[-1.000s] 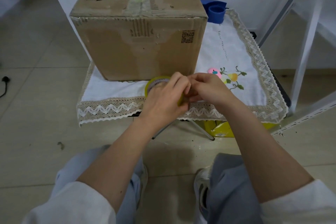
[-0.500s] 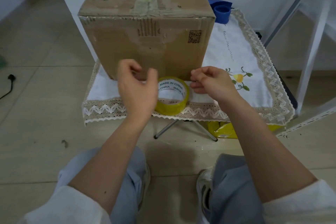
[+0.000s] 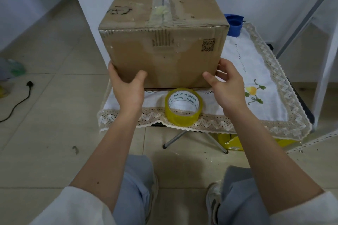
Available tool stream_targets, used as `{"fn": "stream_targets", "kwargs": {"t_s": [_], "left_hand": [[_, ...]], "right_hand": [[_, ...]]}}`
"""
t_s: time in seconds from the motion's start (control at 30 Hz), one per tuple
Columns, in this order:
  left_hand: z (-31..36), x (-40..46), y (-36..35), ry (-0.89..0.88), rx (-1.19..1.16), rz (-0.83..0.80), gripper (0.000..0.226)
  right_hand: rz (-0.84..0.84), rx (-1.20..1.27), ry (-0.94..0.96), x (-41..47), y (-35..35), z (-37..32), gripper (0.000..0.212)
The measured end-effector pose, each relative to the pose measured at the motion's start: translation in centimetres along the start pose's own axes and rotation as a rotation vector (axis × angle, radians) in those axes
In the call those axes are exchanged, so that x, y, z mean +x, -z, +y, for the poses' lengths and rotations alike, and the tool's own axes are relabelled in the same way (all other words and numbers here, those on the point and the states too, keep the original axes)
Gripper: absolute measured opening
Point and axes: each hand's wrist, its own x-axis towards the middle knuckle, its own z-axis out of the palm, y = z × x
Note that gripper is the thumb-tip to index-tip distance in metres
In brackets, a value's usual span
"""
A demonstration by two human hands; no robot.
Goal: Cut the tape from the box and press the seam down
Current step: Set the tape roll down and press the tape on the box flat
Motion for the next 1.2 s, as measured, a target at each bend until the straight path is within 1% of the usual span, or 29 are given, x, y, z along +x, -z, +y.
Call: {"fn": "stream_targets", "kwargs": {"t_s": [0.13, 0.2, 0.37, 0.47, 0.53, 0.57, 0.63, 0.67, 0.73, 0.77, 0.83, 0.9, 0.93, 1.0, 1.03, 1.13, 1.2], "left_hand": [[0.5, 0.6, -0.2, -0.028, -0.003, -0.013, 0.078], [0.7, 0.8, -0.5, -0.043, 0.0, -0.028, 0.078], [-0.1, 0.6, -1.0, -0.05, 0.026, -0.049, 0.084], [-0.2, 0.4, -1.1, -0.027, 0.048, -0.037, 0.087], [0.8, 0.0, -1.4, -0.071, 0.051, 0.017, 0.097], [1.6, -0.3, -1.6, -0.134, 0.059, 0.052, 0.1], [3.3, -0.5, -2.0, -0.318, 0.103, 0.12, 0.096], [4.2, -0.4, -2.1, -0.397, 0.127, 0.145, 0.091], [5.5, 0.0, -2.5, -0.484, 0.159, 0.186, 0.082], [6.0, 0.3, -2.8, -0.532, 0.192, 0.198, 0.075], [6.2, 1.1, -3.2, -0.712, 0.352, 0.19, 0.057], [6.1, 1.7, -3.4, -0.898, 0.476, 0.075, 0.04], [6.0, 1.9, -3.5, -0.959, 0.502, 0.003, 0.035], [5.9, 2.2, -3.5, -1.025, 0.555, -0.105, 0.031], [5.9, 2.4, -3.5, -1.04, 0.602, -0.128, 0.031], [6.1, 2.8, -3.3, -1.028, 0.727, -0.172, 0.033], [6.1, 3.0, -3.0, -1.012, 0.76, -0.22, 0.033]], "right_hand": [[0.008, 0.004, 0.024, 0.5, -0.2, -0.2, 0.037], [0.007, 0.018, 0.004, 0.8, -0.2, -0.2, 0.035], [-0.017, 0.002, -0.053, 1.1, -0.1, 0.0, 0.033], [-0.027, -0.037, -0.085, 1.0, -0.3, -0.3, 0.042], [-0.003, -0.04, -0.082, 0.9, -0.4, -0.9, 0.057], [0.028, -0.035, -0.047, 0.8, -0.5, -1.4, 0.067], [0.118, -0.014, 0.096, 0.6, -0.7, -2.8, 0.081], [0.166, -0.017, 0.185, 0.5, -1.0, -3.7, 0.084], [0.247, -0.089, 0.365, 0.7, -1.5, -5.2, 0.083], [0.28, -0.149, 0.447, 0.9, -1.8, -5.9, 0.078], [0.33, -0.318, 0.629, 1.7, -2.3, -6.8, 0.059], [0.322, -0.479, 0.805, 2.5, -2.9, -7.2, 0.038], [0.291, -0.534, 0.865, 2.9, -3.2, -7.3, 0.032], [0.214, -0.613, 0.926, 3.4, -3.7, -7.4, 0.029], [0.179, -0.644, 0.926, 3.6, -3.9, -7.3, 0.029], [0.113, -0.731, 0.872, 3.8, -4.6, -7.1, 0.035], [0.101, -0.766, 0.882, 3.9, -4.8, -6.9, 0.037]]}}
